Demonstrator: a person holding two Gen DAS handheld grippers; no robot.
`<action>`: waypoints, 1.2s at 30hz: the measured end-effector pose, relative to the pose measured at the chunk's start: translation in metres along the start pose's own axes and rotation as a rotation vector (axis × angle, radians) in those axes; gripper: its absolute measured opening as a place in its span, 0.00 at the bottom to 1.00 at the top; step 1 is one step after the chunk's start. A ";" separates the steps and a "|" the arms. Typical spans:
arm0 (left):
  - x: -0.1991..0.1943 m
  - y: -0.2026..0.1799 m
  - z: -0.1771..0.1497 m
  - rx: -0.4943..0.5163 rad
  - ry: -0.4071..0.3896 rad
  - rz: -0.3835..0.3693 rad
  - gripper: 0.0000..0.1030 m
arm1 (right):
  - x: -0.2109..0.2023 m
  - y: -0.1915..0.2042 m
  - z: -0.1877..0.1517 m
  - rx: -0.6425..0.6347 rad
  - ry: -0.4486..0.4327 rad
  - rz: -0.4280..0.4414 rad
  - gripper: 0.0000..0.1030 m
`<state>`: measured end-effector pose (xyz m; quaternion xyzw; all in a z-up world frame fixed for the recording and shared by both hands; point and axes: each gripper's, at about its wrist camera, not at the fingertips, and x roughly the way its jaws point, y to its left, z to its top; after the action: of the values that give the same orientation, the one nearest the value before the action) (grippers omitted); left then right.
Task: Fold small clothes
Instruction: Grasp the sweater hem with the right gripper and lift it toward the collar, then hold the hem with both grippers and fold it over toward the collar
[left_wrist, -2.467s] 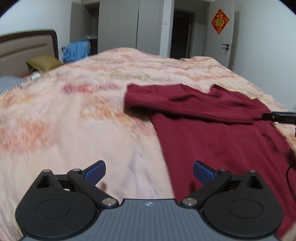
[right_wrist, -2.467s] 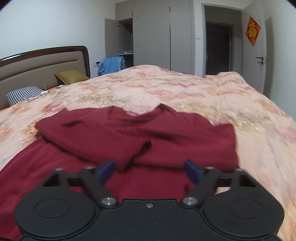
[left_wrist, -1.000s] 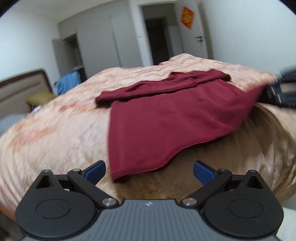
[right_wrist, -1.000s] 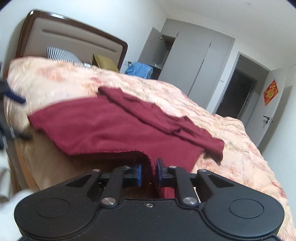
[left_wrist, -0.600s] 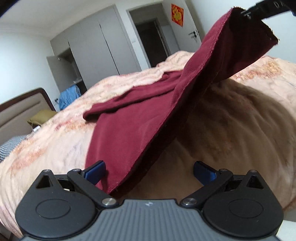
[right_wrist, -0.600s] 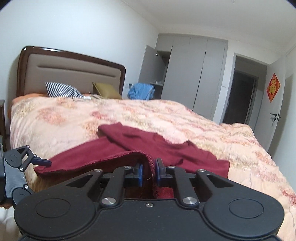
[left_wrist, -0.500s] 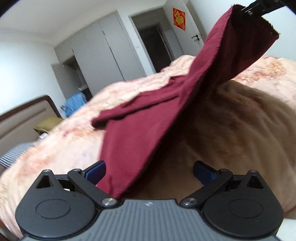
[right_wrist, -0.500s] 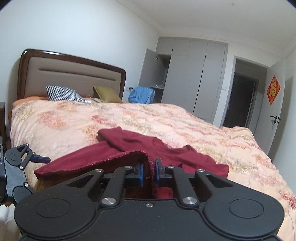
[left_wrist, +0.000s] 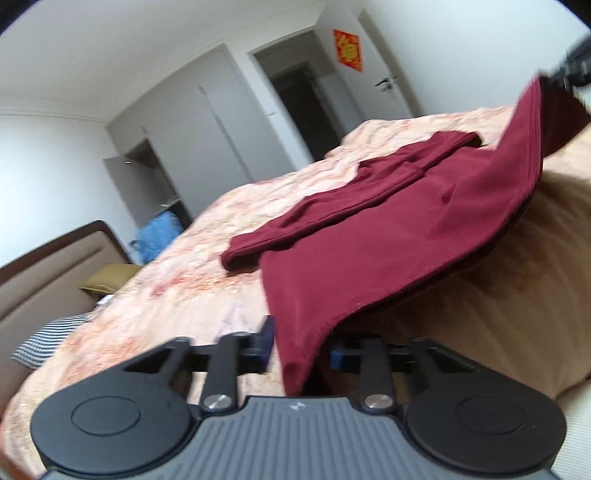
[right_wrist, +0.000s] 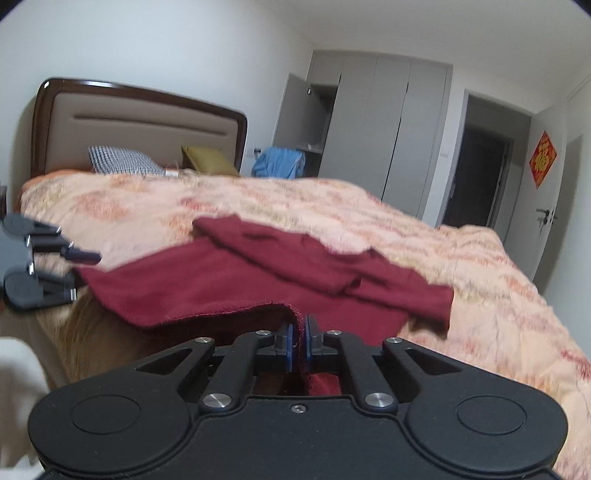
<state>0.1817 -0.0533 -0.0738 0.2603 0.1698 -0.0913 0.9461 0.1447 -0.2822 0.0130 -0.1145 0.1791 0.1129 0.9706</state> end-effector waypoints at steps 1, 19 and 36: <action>0.000 0.003 0.002 -0.005 -0.006 -0.016 0.17 | 0.001 0.002 -0.004 -0.001 0.014 0.000 0.06; -0.001 0.046 0.047 -0.144 -0.021 -0.055 0.09 | 0.023 0.052 -0.074 -0.166 0.145 -0.032 0.45; -0.071 0.037 0.055 -0.121 -0.241 0.004 0.05 | -0.061 0.032 -0.032 -0.286 -0.089 -0.271 0.03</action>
<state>0.1409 -0.0451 0.0133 0.1903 0.0596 -0.1096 0.9738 0.0705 -0.2712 0.0013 -0.2692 0.1012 0.0106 0.9577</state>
